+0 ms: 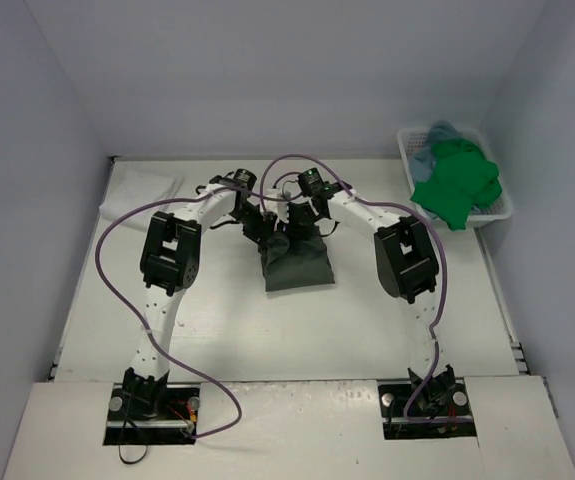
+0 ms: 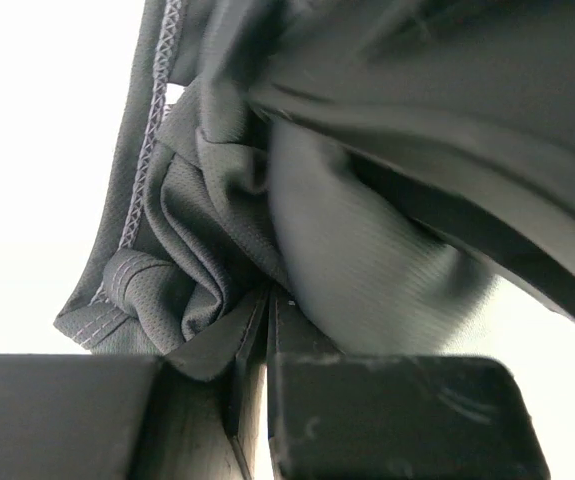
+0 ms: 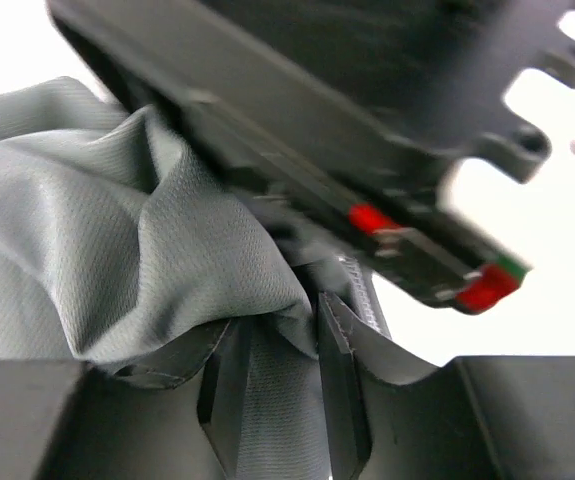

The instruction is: Fold and stack the t-shirts

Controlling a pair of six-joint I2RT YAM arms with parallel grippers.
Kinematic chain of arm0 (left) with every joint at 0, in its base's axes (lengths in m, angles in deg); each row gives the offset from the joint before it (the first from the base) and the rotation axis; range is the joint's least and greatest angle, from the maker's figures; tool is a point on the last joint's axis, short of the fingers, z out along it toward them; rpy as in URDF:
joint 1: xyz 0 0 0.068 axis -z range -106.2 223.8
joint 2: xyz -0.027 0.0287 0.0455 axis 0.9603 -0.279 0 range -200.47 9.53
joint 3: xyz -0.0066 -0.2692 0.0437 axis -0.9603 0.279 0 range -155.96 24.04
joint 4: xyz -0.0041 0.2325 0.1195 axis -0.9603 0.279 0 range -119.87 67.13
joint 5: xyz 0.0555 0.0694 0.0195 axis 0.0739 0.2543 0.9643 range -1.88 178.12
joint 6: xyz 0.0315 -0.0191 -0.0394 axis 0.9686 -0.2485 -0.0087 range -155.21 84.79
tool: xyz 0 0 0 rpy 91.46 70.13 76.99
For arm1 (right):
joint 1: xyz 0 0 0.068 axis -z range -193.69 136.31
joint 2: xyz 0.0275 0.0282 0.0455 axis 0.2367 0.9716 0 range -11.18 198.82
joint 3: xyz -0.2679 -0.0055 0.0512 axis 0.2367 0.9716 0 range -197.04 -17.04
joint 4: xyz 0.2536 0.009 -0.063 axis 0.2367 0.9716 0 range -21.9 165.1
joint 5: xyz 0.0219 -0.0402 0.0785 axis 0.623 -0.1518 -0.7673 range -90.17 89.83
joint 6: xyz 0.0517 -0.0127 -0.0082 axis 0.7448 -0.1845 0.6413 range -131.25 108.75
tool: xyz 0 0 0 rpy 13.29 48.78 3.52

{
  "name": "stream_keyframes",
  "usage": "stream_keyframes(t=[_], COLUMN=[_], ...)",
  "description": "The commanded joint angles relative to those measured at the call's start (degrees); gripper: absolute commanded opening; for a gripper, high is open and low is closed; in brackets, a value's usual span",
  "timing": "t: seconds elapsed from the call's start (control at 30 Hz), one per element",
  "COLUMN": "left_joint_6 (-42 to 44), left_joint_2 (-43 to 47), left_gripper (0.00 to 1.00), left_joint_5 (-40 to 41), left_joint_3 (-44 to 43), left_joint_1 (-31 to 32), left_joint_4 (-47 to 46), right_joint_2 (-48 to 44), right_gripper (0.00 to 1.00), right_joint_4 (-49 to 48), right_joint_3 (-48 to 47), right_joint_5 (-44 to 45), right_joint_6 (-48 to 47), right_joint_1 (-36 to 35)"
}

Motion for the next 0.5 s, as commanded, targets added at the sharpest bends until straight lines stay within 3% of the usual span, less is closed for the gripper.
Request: stream_keyframes(t=[0.0, 0.47], left_joint_6=[4.1, 4.6], left_joint_2=[0.2, 2.2], left_gripper=[0.00, 0.00], left_joint_5=[1.2, 2.2], left_joint_3=[-2.0, -2.3], left_joint_1=[1.7, 1.2], left_joint_4=[3.8, 4.4], right_joint_2=[-1.0, -2.7], right_gripper=[0.29, 0.31], right_joint_4=[-4.8, -13.3], right_joint_3=[1.4, 4.6], right_joint_5=[5.6, 8.0], right_joint_6=[3.8, 12.0], right_joint_1=[1.0, 1.0])
